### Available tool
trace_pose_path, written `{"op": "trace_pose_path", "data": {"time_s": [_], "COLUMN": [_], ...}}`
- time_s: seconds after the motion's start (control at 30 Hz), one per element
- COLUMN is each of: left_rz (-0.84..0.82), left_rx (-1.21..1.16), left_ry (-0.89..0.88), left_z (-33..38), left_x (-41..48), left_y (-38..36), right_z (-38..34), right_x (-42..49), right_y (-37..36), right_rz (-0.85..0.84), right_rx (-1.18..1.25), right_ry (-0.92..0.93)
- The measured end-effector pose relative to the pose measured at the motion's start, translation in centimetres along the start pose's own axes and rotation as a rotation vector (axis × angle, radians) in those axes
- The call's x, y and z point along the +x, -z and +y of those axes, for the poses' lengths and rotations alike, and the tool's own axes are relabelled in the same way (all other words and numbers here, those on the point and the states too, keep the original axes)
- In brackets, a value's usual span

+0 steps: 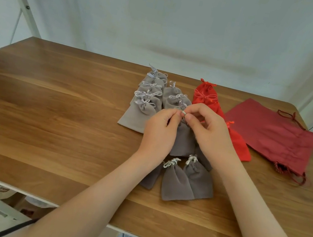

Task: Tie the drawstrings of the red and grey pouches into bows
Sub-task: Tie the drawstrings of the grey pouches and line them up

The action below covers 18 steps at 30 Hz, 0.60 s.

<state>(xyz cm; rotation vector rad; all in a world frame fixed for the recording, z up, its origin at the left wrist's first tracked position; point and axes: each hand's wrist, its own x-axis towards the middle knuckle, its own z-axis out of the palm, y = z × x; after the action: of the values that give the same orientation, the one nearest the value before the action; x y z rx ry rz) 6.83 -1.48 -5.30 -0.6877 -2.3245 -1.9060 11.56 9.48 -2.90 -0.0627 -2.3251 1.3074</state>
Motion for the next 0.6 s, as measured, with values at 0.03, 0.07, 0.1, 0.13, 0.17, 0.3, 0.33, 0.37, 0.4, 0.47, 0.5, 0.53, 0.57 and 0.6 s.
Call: {"op": "trace_pose_path", "data": {"time_s": [0.03,0.07,0.1,0.13,0.17,0.3,0.33,0.37,0.4,0.47,0.5,0.53,0.57,0.6], "left_rz": [-0.006,-0.013,-0.019,-0.025,-0.031,-0.066,-0.075,-0.078,-0.069,-0.025,0.002,0.025,0.043,0.059], "left_rx": [0.001,0.000,-0.003,-0.009,-0.014,0.025,0.036,0.045,0.052,0.060,0.065,0.066,0.066,0.070], "left_ry": [-0.002,0.001,0.005,0.008,0.003,-0.071,-0.089,-0.100,-0.105,-0.122,-0.140,-0.156,-0.169,-0.181], "left_z": [-0.03,-0.02,0.04,0.11,0.19,0.36,0.36,0.35,0.27,0.08,0.04,0.02,0.08,0.16], "left_x": [-0.02,-0.02,-0.03,-0.07,-0.12,-0.33,-0.33,-0.32,-0.26,-0.18,-0.19,-0.22,-0.26,-0.29], "left_y": [-0.02,-0.03,-0.03,-0.05,-0.04,-0.03,-0.01,-0.02,-0.01,-0.03,-0.02,-0.04,-0.03,-0.04], "right_z": [0.10,0.19,0.24,0.29,0.32,0.52,0.52,0.48,0.46,0.44,0.41,0.39,0.37,0.34], "right_x": [-0.03,-0.07,-0.09,-0.12,-0.15,-0.26,-0.31,-0.38,-0.42,-0.44,-0.42,-0.36,-0.30,-0.25], "right_y": [-0.14,-0.25,-0.37,-0.47,-0.53,-0.60,-0.56,-0.52,-0.49,-0.50,-0.57,-0.63,-0.69,-0.76], "right_rz": [0.012,0.025,0.038,0.048,0.055,0.077,0.082,0.084,0.082,0.079,0.079,0.078,0.077,0.078], "right_rx": [-0.022,-0.040,-0.057,-0.071,-0.086,-0.123,-0.124,-0.124,-0.120,-0.106,-0.100,-0.096,-0.095,-0.099], "right_ry": [0.012,0.024,0.037,0.049,0.061,0.118,0.128,0.133,0.131,0.113,0.105,0.105,0.110,0.114]}}
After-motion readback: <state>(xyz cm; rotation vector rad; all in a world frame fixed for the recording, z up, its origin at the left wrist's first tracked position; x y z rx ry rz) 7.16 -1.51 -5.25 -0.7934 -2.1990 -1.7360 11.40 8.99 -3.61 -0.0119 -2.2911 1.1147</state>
